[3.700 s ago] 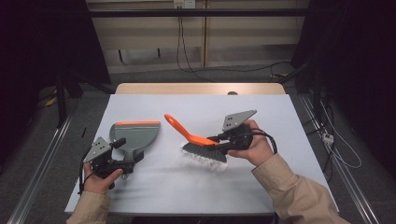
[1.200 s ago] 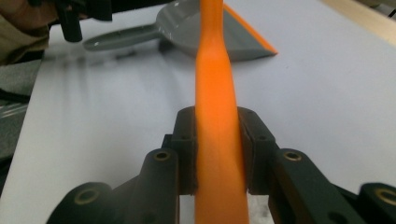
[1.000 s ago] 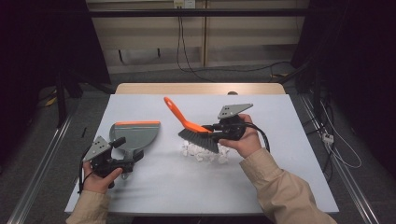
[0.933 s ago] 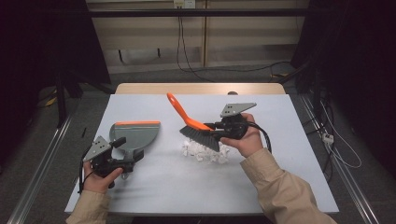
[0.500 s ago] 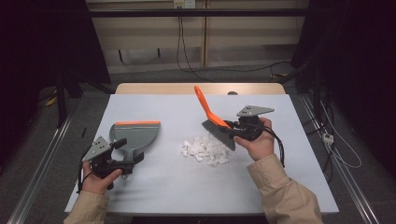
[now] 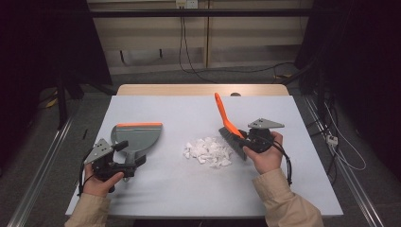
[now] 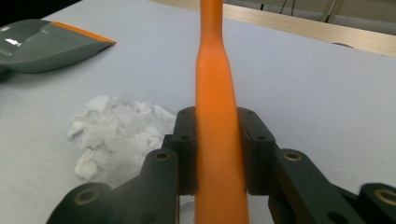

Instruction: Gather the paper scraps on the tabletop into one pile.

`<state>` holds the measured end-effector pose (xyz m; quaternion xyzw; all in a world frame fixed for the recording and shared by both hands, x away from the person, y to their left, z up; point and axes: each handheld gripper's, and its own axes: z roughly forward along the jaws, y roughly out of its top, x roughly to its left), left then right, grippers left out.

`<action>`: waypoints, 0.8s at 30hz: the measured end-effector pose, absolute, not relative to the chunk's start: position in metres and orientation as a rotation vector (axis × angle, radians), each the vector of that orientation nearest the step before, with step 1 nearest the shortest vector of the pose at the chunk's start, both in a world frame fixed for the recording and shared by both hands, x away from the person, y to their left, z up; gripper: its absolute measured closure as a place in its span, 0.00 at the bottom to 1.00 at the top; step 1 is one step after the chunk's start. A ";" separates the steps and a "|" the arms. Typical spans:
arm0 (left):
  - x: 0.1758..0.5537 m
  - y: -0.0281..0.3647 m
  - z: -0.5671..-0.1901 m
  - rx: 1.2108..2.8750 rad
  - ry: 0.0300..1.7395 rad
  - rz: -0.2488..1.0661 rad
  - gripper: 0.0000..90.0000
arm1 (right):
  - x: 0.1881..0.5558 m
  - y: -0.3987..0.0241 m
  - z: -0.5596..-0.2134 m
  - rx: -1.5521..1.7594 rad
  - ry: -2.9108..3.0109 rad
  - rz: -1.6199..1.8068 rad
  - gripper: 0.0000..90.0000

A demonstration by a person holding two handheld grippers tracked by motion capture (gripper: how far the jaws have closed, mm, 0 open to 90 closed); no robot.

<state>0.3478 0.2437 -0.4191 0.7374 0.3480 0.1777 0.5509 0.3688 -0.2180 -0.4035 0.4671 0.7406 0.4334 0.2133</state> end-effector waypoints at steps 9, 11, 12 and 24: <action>0.347 0.244 -0.419 1.747 0.831 0.423 0.06 | 0.359 -0.217 -0.407 1.314 2.006 1.151 0.80; 0.346 0.244 -0.418 1.748 0.832 0.422 0.06 | 0.358 -0.216 -0.408 1.322 1.992 1.139 0.80; 0.346 0.244 -0.418 1.751 0.828 0.422 0.06 | 0.358 -0.215 -0.409 1.319 1.996 1.133 0.80; 0.342 0.246 -0.419 1.757 0.828 0.425 0.06 | 0.361 -0.207 -0.421 1.378 1.945 1.069 0.80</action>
